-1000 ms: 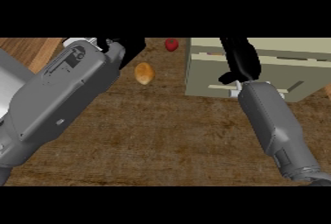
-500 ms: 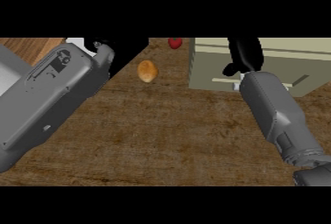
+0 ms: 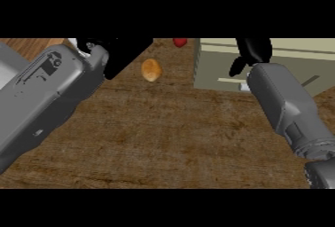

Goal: Pick up the can, place it into the drawer and close the drawer

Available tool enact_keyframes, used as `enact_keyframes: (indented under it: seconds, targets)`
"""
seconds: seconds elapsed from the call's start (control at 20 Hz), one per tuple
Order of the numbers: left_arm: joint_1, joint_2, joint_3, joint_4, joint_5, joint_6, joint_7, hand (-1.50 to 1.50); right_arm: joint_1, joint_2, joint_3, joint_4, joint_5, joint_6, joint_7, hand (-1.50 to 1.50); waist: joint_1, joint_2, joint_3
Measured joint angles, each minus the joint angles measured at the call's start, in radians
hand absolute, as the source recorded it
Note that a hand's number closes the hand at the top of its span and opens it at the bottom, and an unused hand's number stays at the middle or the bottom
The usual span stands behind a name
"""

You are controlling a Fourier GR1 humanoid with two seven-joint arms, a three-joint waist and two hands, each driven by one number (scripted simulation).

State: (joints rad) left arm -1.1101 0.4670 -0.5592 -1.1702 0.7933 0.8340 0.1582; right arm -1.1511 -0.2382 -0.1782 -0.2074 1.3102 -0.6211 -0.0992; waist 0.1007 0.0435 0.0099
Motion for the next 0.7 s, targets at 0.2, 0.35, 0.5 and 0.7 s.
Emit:
enact_keyframes:
  seconds: [0.2, 0.35, 0.5, 0.7]
  targets:
    - [0.017, -0.008, -0.008, -0.021, -0.01, 0.012, 0.003, -1.5, -0.024, -0.008, -0.04, 0.031, -0.047, 0.067, -0.091, -1.5, 0.001, 0.005, 0.004]
    - [0.035, -0.012, -0.01, -0.04, -0.012, 0.016, 0.001, -1.5, -0.03, -0.007, -0.111, 0.037, -0.121, 0.111, -0.165, -1.5, -0.001, 0.004, 0.004]
    - [0.042, -0.007, -0.007, -0.054, -0.013, 0.018, 0.002, -1.5, -0.037, -0.005, -0.202, 0.035, -0.219, 0.169, -0.232, -1.5, -0.005, -0.001, 0.004]
    - [0.053, 0.004, -0.007, -0.073, -0.017, 0.02, 0.013, -1.5, -0.042, 0.004, -0.308, 0.029, -0.33, 0.221, -0.301, -1.5, -0.009, -0.003, 0.003]
